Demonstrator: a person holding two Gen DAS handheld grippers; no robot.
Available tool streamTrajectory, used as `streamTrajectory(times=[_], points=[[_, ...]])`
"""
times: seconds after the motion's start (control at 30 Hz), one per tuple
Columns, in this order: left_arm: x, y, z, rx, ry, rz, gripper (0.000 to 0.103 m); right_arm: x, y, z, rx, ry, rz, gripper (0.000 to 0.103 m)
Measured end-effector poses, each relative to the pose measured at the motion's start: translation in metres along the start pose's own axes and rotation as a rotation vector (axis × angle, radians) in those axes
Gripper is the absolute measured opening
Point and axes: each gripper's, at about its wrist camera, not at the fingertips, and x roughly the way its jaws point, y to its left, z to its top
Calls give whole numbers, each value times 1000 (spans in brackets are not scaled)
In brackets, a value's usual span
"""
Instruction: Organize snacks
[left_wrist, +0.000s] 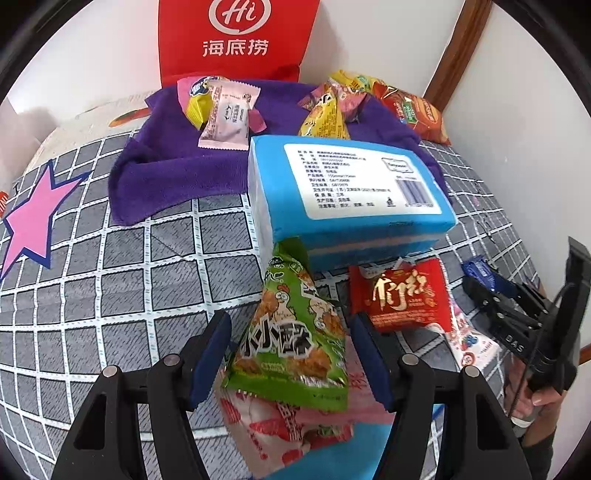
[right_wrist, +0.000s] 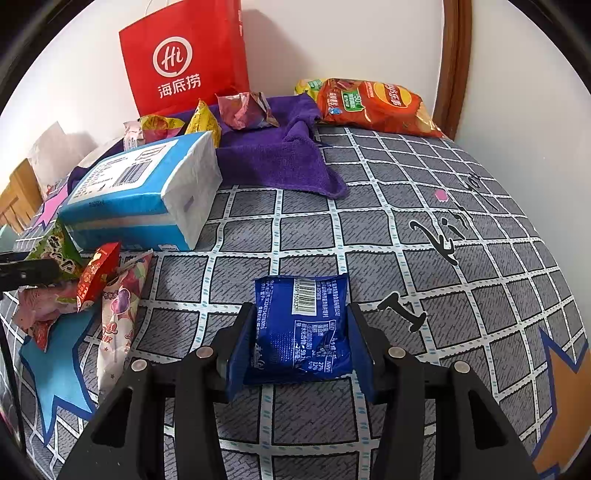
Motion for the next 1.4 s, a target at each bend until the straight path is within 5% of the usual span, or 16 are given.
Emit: streamTrajectory(times=[0.37,0.87,1.4], points=[[10,2,1,16,-5,-19,46,2,0,1,-2,-1,8,51],[-48,14,15,30,-106,-15,46,-4,1,8,55,-6,2,46],[-80,29,87,-28,-199,18,46,-55,55,130,-5,-147,43,46]])
